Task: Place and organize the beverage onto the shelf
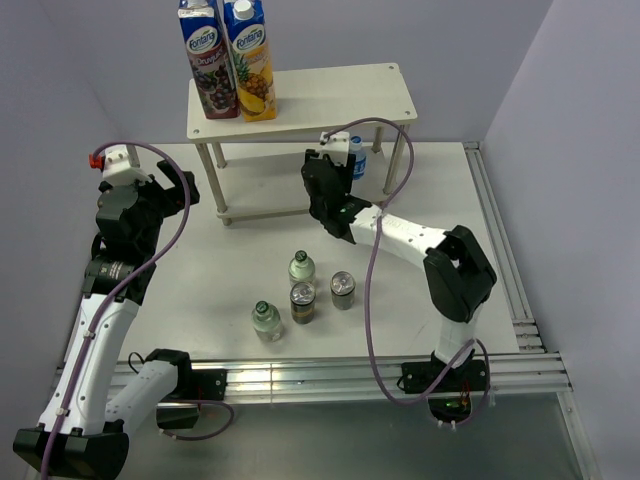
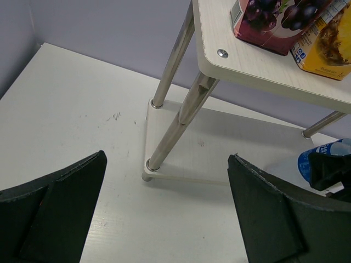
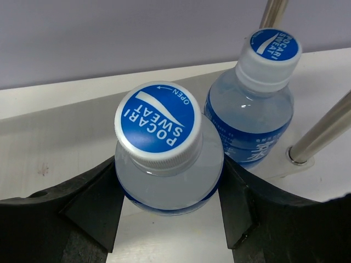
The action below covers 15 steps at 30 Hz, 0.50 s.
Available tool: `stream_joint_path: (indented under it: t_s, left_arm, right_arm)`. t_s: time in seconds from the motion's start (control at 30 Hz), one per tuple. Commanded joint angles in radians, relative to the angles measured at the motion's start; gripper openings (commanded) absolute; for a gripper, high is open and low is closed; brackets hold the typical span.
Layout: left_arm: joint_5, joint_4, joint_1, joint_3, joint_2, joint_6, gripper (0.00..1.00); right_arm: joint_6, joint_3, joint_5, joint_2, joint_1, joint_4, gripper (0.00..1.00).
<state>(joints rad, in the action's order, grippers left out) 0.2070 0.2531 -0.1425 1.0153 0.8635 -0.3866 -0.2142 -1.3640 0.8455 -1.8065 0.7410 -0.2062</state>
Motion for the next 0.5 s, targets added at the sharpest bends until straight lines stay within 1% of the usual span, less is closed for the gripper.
stream_joint_path:
  t_s: [0.0, 0.17, 0.47]
  left_arm:
    - [-0.015, -0.025, 0.004, 0.012, -0.009, 0.003, 0.99]
    - [-0.014, -0.025, 0.004, 0.012, -0.008, 0.005, 0.99]
    - [-0.017, -0.025, 0.004, 0.014, -0.003, 0.005, 0.99]
  right_arm:
    - [0.019, -0.090, 0.053, -0.010, -0.035, -0.171, 0.00]
    - [0.035, -0.075, 0.050, -0.034, -0.055, -0.228, 0.00]
    - [0.044, -0.096, 0.061, -0.077, -0.063, -0.240, 0.00]
